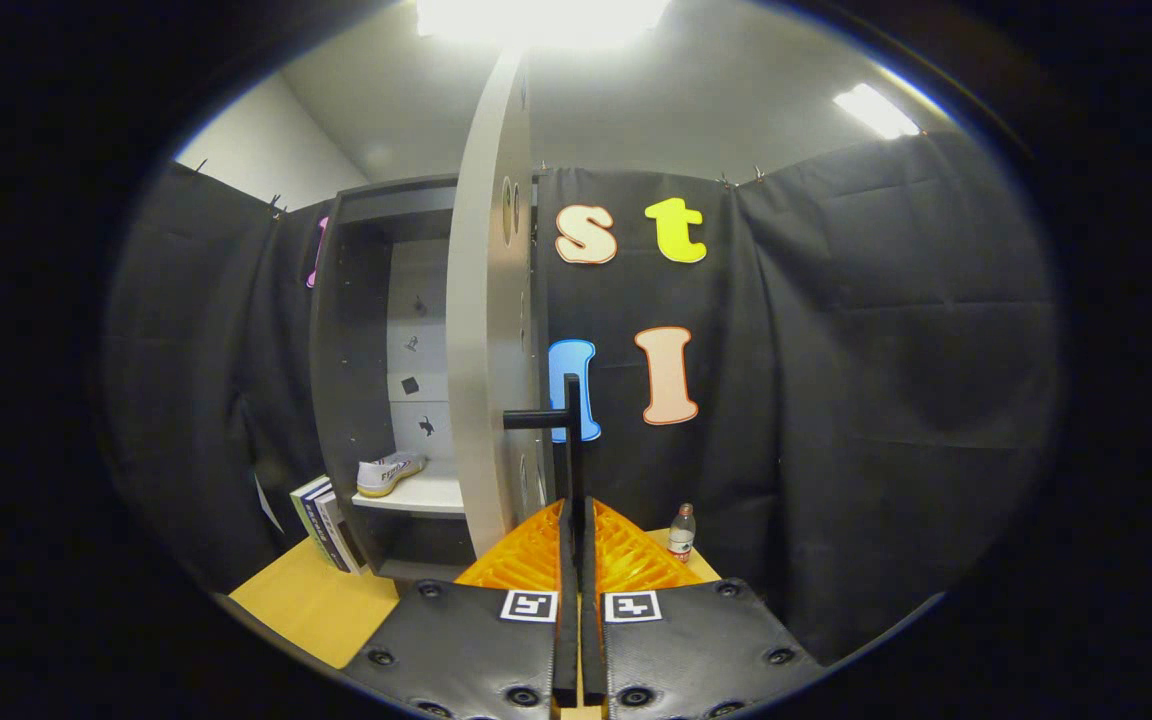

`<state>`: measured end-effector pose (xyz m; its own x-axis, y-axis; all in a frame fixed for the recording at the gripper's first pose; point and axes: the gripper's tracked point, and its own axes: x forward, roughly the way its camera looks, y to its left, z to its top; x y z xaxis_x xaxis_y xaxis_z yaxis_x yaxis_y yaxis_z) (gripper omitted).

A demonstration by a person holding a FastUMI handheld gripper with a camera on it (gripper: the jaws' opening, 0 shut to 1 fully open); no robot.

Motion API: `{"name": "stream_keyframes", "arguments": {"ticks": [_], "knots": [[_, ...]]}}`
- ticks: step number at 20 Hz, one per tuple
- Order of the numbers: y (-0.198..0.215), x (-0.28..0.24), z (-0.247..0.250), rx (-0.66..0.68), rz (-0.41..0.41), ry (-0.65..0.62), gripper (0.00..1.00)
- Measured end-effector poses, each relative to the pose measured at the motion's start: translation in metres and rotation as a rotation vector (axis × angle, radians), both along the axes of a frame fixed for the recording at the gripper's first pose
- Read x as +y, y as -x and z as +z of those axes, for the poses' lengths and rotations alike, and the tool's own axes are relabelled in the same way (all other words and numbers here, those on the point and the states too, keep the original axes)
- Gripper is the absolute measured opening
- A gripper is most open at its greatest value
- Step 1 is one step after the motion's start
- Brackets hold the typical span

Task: Open the shoe cabinet door, grab the shoes and put them into the shoe cabinet, then close the shoe cabinet door.

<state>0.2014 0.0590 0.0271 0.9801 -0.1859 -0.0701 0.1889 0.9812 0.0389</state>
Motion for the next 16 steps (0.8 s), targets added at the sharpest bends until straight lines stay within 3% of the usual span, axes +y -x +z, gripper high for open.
{"name": "stream_keyframes", "arguments": {"ticks": [3, 9, 13, 16], "knots": [[0.002, -0.016, 0.003, -0.015, -0.059, 0.029, 0.02], [0.012, -0.008, 0.002, -0.001, -0.069, -0.021, 0.02], [0.009, 0.010, 0.004, -0.023, -0.012, -0.057, 0.02], [0.015, 0.037, -0.009, 0.033, 0.100, -0.089, 0.03]]}}
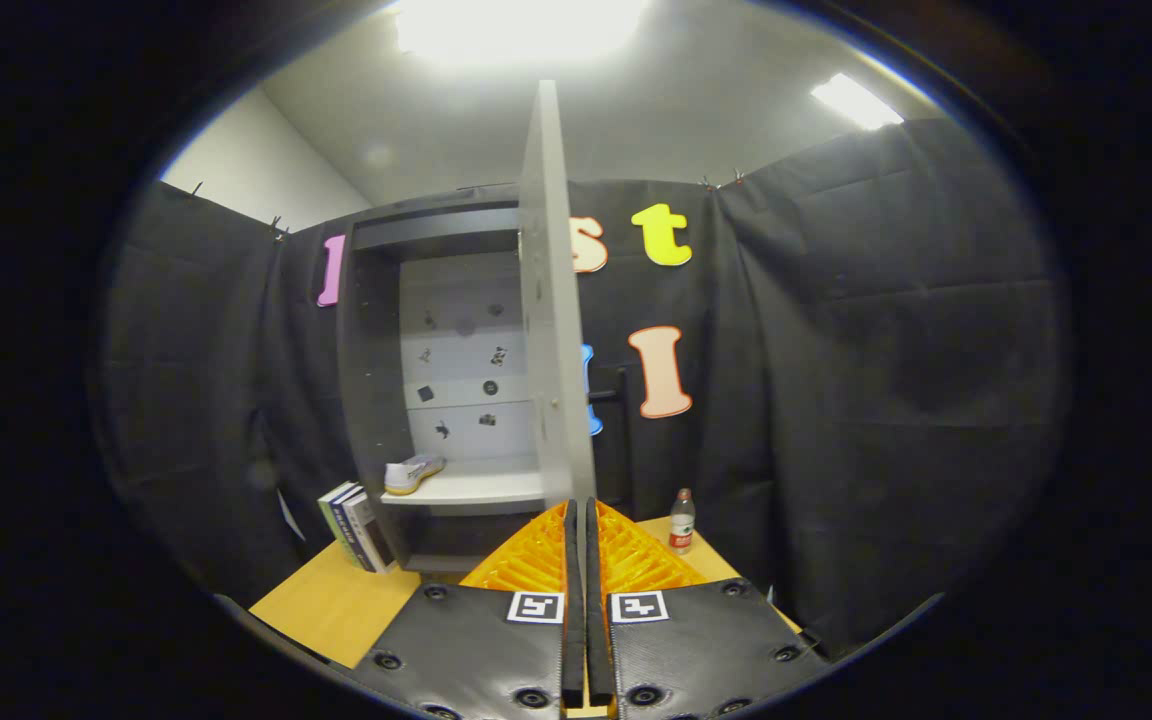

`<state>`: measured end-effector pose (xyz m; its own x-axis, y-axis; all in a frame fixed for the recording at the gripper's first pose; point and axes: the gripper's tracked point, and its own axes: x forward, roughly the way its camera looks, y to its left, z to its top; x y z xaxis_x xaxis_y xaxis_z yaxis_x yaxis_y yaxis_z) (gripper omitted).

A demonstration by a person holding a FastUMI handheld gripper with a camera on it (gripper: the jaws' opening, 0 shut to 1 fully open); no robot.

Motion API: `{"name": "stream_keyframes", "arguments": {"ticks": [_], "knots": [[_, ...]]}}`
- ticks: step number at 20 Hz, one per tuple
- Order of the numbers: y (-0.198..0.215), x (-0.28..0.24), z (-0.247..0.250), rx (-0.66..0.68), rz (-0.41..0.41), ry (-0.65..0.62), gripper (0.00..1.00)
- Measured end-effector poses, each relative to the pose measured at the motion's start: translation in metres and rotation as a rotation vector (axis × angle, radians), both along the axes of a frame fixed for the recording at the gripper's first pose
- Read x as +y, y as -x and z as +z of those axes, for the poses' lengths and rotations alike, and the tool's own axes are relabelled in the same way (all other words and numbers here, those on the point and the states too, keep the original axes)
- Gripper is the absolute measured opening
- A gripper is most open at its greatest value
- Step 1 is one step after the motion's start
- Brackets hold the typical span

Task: Open the shoe cabinet door, grab the shoes and put them into the shoe cabinet, then close the shoe cabinet door.

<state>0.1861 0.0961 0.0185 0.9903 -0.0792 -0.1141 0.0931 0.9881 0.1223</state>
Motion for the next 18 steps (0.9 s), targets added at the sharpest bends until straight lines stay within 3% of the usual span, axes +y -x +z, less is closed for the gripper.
{"name": "stream_keyframes", "arguments": {"ticks": [1, 4, 7, 8, 11, 18], "knots": [[0.003, 0.012, -0.006, 0.026, 0.049, -0.007, 0.04], [0.015, 0.039, -0.024, 0.112, 0.169, -0.024, 0.31], [0.029, 0.052, -0.048, 0.232, 0.270, 0.000, 0.82], [0.034, 0.052, -0.055, 0.265, 0.279, 0.019, 0.89], [0.040, 0.046, -0.075, 0.369, 0.274, 0.044, 0.95], [0.061, 0.041, -0.112, 0.583, 0.310, 0.094, 0.96]]}}
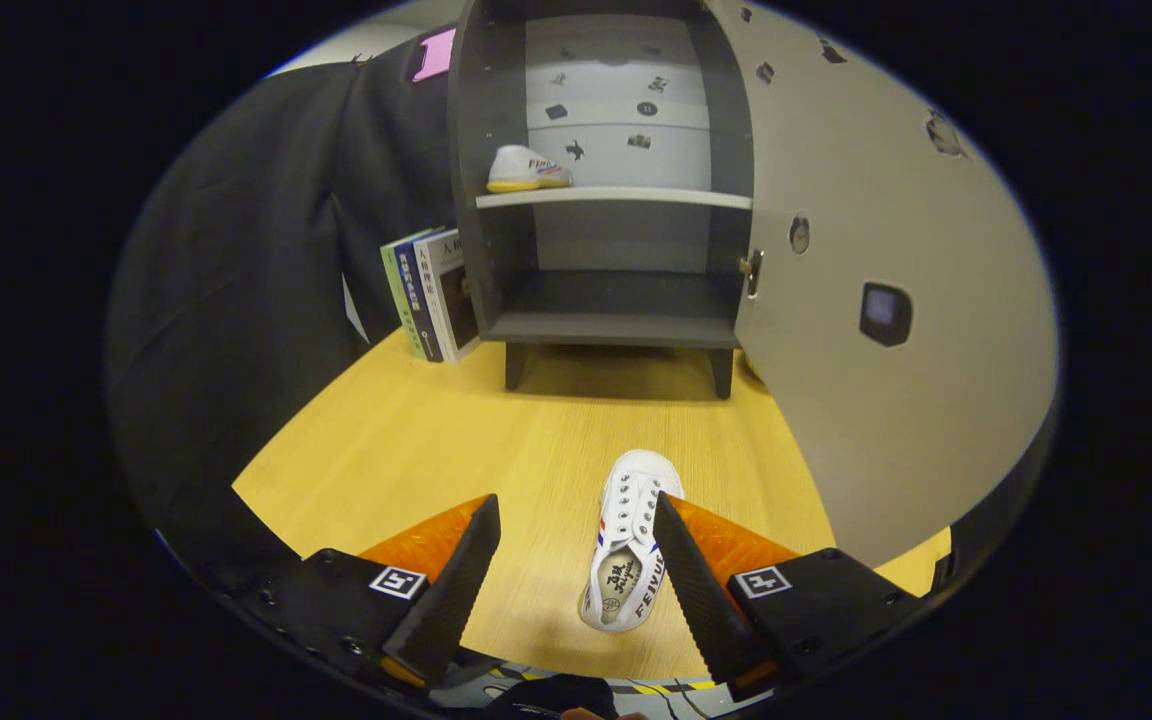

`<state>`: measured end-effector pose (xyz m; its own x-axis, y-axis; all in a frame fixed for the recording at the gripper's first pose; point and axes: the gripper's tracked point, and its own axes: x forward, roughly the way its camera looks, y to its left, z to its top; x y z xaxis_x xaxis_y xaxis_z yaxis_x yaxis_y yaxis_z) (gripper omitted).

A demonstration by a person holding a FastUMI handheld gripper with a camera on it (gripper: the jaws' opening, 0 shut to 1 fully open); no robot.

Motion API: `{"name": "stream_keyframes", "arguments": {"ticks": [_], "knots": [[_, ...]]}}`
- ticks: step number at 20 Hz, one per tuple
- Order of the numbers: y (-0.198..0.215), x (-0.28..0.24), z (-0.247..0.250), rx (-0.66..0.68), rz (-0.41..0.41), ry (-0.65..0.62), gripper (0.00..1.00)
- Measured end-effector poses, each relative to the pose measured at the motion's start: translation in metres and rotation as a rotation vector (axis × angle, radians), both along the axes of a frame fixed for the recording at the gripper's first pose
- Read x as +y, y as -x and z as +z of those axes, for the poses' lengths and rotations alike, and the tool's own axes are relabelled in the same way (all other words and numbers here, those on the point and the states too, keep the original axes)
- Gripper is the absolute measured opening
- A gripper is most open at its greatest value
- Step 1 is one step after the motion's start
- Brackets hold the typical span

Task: Open the shoe cabinet door, grab the shoes and put them into the shoe cabinet, then close the shoe cabinet door.

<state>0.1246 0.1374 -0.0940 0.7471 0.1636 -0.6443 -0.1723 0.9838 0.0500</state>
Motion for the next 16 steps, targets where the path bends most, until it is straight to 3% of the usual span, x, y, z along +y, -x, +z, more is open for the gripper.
{"name": "stream_keyframes", "arguments": {"ticks": [8, 12, 16], "knots": [[0.021, -0.006, -0.020, 0.186, 0.082, 0.057, 0.96], [0.030, -0.010, -0.031, 0.269, 0.074, 0.059, 0.97], [0.031, -0.020, -0.041, 0.278, 0.118, 0.138, 0.93]]}}
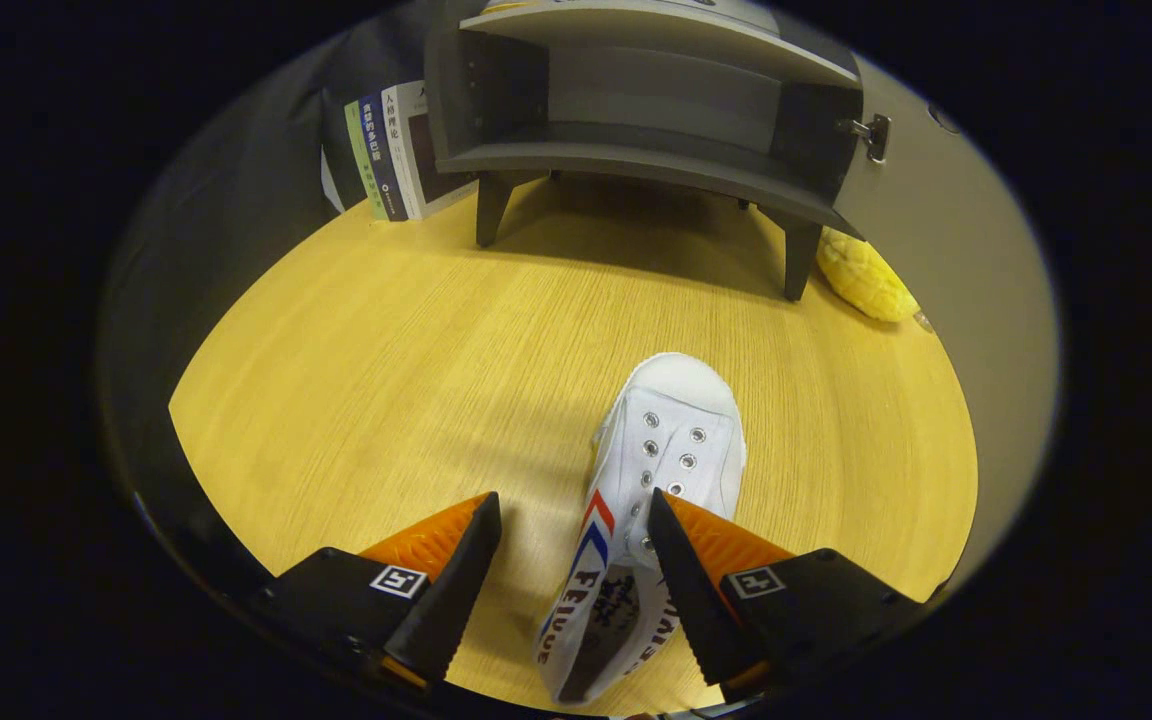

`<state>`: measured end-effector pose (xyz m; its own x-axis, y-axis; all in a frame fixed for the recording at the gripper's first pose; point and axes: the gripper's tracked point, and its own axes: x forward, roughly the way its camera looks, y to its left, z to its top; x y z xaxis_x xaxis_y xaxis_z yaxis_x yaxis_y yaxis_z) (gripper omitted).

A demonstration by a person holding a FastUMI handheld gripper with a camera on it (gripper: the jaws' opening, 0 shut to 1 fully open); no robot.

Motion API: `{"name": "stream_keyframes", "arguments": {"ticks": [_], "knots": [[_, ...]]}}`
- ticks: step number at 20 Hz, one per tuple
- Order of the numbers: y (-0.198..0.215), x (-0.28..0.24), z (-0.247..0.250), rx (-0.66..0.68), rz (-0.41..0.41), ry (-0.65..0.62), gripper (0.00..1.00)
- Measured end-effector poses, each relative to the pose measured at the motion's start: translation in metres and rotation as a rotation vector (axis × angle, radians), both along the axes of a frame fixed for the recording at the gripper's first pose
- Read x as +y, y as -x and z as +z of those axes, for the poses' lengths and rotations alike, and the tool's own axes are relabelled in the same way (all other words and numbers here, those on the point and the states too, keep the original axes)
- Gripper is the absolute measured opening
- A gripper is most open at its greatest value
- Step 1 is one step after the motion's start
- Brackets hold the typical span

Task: Open the shoe cabinet door, grab the shoes and put them into the shoe cabinet, then close the shoe cabinet door.

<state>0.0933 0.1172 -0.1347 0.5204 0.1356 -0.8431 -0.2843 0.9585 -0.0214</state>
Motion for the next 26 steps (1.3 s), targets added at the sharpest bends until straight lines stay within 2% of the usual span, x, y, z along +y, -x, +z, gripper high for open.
{"name": "stream_keyframes", "arguments": {"ticks": [2, 4, 6, 9, 11, 12, 13, 16, 17, 21, 26], "knots": [[0.001, -0.010, -0.004, -0.006, 0.048, 0.089, 0.93], [-0.005, -0.027, -0.004, -0.039, 0.060, 0.205, 0.83], [-0.010, -0.029, -0.005, -0.062, 0.047, 0.229, 0.56], [-0.004, -0.026, 0.003, -0.035, 0.017, 0.176, 0.32], [-0.003, -0.023, 0.002, -0.015, 0.015, 0.158, 0.20], [-0.002, -0.020, 0.007, -0.002, -0.001, 0.130, 0.20], [0.002, -0.021, 0.003, 0.020, -0.011, 0.107, 0.09], [0.003, -0.017, 0.001, 0.041, -0.042, 0.060, 0.08], [0.001, -0.016, 0.000, 0.050, -0.056, 0.043, 0.02], [-0.009, -0.014, 0.012, 0.013, -0.123, -0.004, 0.02], [-0.020, -0.016, 0.070, -0.095, -0.156, -0.024, 0.02]]}}
